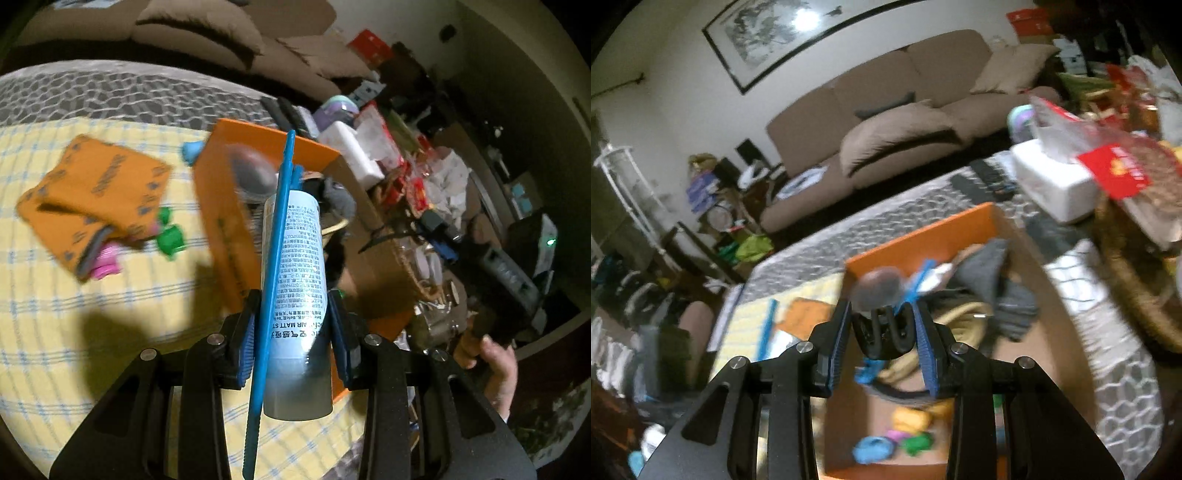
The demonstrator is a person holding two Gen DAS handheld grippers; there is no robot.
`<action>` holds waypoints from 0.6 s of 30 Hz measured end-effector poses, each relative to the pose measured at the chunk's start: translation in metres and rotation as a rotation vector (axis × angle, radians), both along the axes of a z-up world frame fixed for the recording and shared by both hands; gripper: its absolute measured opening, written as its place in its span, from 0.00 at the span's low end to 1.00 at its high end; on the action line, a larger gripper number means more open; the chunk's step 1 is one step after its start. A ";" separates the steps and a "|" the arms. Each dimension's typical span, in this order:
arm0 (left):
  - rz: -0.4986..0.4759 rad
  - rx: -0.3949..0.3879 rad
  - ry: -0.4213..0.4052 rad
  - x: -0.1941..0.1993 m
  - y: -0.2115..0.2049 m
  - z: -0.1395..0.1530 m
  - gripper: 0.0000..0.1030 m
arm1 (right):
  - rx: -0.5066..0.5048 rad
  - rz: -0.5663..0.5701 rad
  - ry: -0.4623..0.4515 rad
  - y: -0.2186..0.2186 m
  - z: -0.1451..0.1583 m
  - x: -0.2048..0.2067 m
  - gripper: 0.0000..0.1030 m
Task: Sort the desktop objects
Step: 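Lift the white tube and blue comb with the left tool toward the orange box, then lower the tube and comb into the orange box and open the left tool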
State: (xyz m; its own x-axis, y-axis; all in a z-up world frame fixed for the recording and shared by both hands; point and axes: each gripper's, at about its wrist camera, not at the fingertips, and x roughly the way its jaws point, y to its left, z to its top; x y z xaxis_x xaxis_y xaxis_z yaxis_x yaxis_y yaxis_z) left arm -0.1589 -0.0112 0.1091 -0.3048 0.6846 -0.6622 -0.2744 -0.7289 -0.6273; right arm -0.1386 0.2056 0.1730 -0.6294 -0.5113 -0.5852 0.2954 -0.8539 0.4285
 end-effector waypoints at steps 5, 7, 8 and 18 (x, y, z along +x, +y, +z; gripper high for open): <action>-0.045 -0.006 0.005 -0.004 0.040 0.005 0.31 | 0.071 -0.030 -0.043 0.032 -0.012 -0.002 0.33; -0.064 -0.010 0.006 -0.003 0.057 0.007 0.32 | 0.106 -0.029 -0.066 0.039 -0.019 0.000 0.33; -0.075 -0.011 0.004 -0.003 0.066 0.006 0.31 | 0.123 -0.024 -0.083 0.043 -0.024 0.000 0.33; -0.108 -0.065 -0.001 -0.015 0.109 0.005 0.31 | 0.131 -0.048 -0.110 0.061 -0.037 -0.008 0.33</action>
State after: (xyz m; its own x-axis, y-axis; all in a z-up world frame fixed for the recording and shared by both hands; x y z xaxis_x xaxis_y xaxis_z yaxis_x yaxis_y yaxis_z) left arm -0.1737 0.0979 0.1145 -0.2308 0.6689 -0.7066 -0.3533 -0.7343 -0.5797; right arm -0.1462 0.2665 0.1364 -0.5801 -0.3967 -0.7114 0.2104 -0.9167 0.3396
